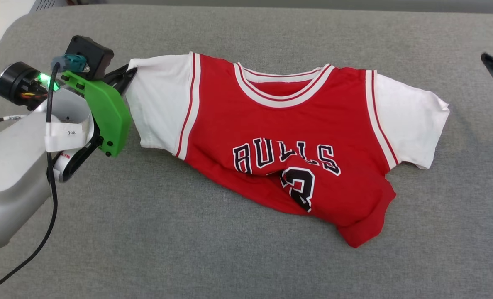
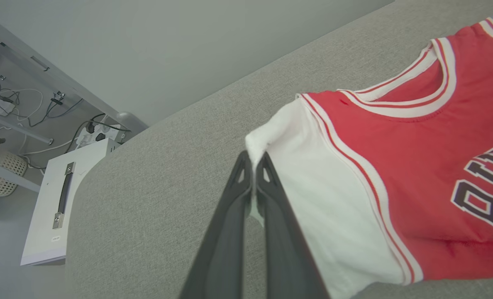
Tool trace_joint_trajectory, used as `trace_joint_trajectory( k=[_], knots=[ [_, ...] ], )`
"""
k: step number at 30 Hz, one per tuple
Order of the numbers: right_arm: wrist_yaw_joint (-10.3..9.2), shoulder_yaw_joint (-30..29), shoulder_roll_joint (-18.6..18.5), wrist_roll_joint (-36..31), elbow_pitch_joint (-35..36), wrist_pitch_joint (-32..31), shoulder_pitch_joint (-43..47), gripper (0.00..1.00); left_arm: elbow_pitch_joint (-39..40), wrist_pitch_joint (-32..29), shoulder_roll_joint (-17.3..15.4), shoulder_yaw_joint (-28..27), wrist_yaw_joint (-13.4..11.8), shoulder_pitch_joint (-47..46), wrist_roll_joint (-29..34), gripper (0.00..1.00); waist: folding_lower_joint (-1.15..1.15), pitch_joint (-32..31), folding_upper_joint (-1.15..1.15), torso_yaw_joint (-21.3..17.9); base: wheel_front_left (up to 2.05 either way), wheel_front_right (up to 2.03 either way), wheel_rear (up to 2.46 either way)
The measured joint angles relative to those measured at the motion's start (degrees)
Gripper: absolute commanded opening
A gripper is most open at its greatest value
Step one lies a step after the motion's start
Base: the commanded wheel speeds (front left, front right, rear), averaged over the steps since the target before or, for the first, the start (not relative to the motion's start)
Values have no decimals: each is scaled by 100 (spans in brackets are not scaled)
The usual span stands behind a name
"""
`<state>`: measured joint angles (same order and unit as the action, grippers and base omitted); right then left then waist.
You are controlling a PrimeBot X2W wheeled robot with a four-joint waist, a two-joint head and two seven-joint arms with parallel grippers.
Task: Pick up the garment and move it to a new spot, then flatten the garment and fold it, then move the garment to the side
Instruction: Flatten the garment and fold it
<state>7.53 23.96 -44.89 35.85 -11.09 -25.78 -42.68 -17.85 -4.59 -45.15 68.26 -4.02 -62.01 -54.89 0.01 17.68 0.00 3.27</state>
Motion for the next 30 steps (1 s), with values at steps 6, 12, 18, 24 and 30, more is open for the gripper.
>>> trace_joint_trajectory(
  k=[6, 12, 18, 24, 30],
  knots=[
    [0, 483, -318, 924, -486, -1071, -294, 100, 242, 51, -27, -63, -112, -128, 41, 0, 0, 329, 0, 117, 0, 0, 0],
    [0, 758, -141, 1343, -728, -1522, -632, 100, 437, 51, -46, -120, -233, -231, 151, 0, 0, 687, 0, 208, 0, 0, 0],
    [0, 1115, 143, 1334, -1104, -1660, -840, 100, 553, 45, -43, -157, -277, -354, 201, 0, 0, 996, 0, 284, 0, 0, 0],
    [0, 1445, 126, 1276, -1436, -1599, -1031, 100, 560, 43, -13, -162, -288, -439, 243, 0, -1, 1200, 0, 365, 0, 0, 0],
    [0, 1717, 105, 1308, -1512, -1394, -1139, 0, 519, 46, -12, -157, -296, -446, 242, 0, -1, 1203, 0, 353, 0, 0, 0]
  ],
)
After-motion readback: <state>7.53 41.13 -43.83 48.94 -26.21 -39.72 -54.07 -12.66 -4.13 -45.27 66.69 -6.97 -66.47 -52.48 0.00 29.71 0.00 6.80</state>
